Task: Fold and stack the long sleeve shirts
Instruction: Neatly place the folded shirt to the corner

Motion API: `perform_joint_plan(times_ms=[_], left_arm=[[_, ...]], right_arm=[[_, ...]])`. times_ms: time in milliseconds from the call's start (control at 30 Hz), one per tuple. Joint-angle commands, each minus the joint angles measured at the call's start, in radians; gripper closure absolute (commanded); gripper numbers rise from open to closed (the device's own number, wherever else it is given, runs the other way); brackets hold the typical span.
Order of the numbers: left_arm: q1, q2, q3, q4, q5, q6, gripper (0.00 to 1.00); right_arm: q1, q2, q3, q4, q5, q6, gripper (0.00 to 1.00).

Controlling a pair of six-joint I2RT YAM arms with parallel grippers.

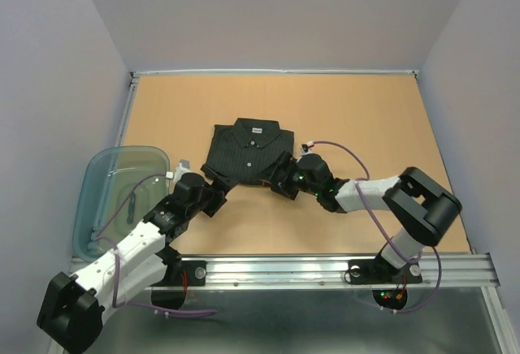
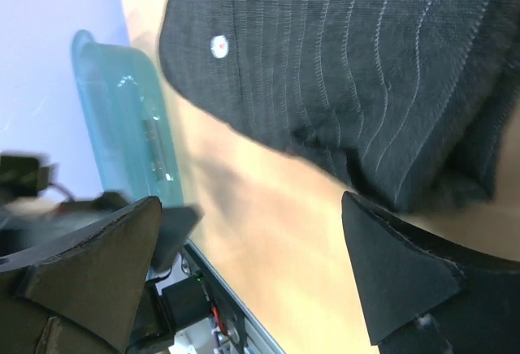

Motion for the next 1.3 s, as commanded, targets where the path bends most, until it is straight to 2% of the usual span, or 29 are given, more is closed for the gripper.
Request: perform_joint_plan(times_ms=[0, 33, 133, 333, 400, 500, 633, 667, 700, 733, 867, 1033, 1267], left_arm=[[-0.005, 0.104, -0.030, 0.194, -0.039, -0.106, 0.06], [-0.004, 0.171, -0.026, 0.217, -0.043, -0.127, 0.01], [-0.005, 0.306, 0.020, 0.319, -0.052, -0.149, 0.01], [-0.010, 0.520, 0.114, 0.366, -0.072, -0.179, 0.04], [-0.016, 0.569, 0.125, 0.402, -0.117, -0.190, 0.15], [-0.019, 0.623, 0.141, 0.412, -0.130, -0.198, 0.22], [-0.017, 0.707, 0.201, 0.432, -0.121, -0.196, 0.40], [-0.019, 0.734, 0.232, 0.429, -0.124, -0.192, 0.53], [-0.017, 0.745, 0.247, 0.429, -0.128, -0.190, 0.61], [-0.005, 0.768, 0.279, 0.425, -0.135, -0.177, 0.75], [0.068, 0.846, 0.377, 0.388, -0.116, -0.134, 0.92], [0.200, 0.952, 0.528, 0.365, -0.053, -0.051, 0.96], [0.390, 1.159, 0.882, 0.187, 0.006, 0.115, 0.96]], right_arm=[[-0.003, -0.191, -0.086, -0.069, 0.086, -0.081, 0.03], [-0.003, -0.223, -0.103, -0.089, 0.112, -0.089, 0.02], [-0.007, -0.358, -0.151, -0.173, 0.173, -0.121, 0.01], [-0.018, -0.559, -0.188, -0.260, 0.259, -0.181, 0.01], [-0.021, -0.603, -0.200, -0.266, 0.273, -0.185, 0.01], [-0.023, -0.626, -0.211, -0.270, 0.275, -0.192, 0.00], [-0.027, -0.654, -0.220, -0.276, 0.281, -0.202, 0.00], [-0.029, -0.666, -0.219, -0.281, 0.290, -0.208, 0.00], [-0.033, -0.672, -0.217, -0.284, 0.290, -0.212, 0.00], [-0.041, -0.685, -0.209, -0.299, 0.293, -0.216, 0.00], [-0.044, -0.731, -0.164, -0.368, 0.318, -0.274, 0.00], [-0.042, -0.795, -0.099, -0.459, 0.377, -0.376, 0.00], [-0.046, -0.824, -0.042, -0.526, 0.422, -0.442, 0.00]])
